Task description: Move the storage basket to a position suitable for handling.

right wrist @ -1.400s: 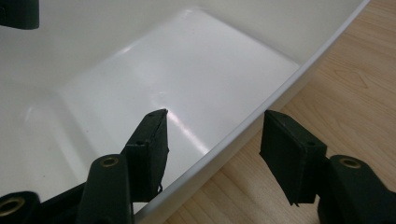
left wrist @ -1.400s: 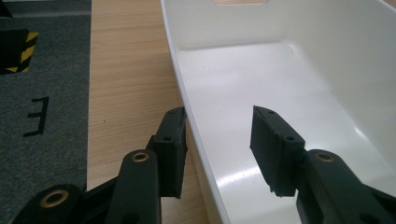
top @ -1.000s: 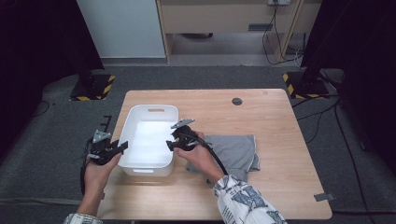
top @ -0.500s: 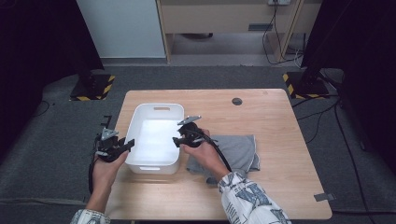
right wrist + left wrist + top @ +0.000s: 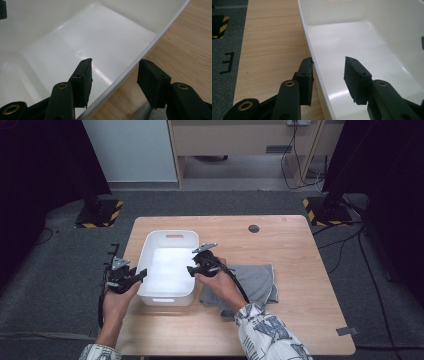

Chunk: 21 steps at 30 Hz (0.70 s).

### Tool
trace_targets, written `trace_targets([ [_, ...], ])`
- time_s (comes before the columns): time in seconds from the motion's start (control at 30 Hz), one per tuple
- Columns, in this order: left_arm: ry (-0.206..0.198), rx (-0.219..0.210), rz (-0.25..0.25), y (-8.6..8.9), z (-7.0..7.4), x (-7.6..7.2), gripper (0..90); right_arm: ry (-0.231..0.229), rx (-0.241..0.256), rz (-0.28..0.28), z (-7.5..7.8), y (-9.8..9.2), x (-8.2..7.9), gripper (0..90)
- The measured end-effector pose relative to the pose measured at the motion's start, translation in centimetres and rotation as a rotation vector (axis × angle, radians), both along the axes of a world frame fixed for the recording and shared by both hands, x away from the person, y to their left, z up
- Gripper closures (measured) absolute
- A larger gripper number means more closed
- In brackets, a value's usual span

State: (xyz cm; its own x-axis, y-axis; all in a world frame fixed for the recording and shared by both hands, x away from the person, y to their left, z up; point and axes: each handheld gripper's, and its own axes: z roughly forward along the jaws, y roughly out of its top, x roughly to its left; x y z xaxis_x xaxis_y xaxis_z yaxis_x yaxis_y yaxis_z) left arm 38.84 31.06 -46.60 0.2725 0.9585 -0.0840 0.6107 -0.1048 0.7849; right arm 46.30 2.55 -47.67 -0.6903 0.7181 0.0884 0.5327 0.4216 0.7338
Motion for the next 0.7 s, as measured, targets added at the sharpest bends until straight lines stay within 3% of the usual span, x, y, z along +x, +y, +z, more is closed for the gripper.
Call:
trace_targets([
  [0.7, 0.0, -0.008, -0.007, -1.3, -0.1, -0.1, 55.4, 0.003, -0.004, -0.006, -0.1, -1.1, 0.2, 46.0],
])
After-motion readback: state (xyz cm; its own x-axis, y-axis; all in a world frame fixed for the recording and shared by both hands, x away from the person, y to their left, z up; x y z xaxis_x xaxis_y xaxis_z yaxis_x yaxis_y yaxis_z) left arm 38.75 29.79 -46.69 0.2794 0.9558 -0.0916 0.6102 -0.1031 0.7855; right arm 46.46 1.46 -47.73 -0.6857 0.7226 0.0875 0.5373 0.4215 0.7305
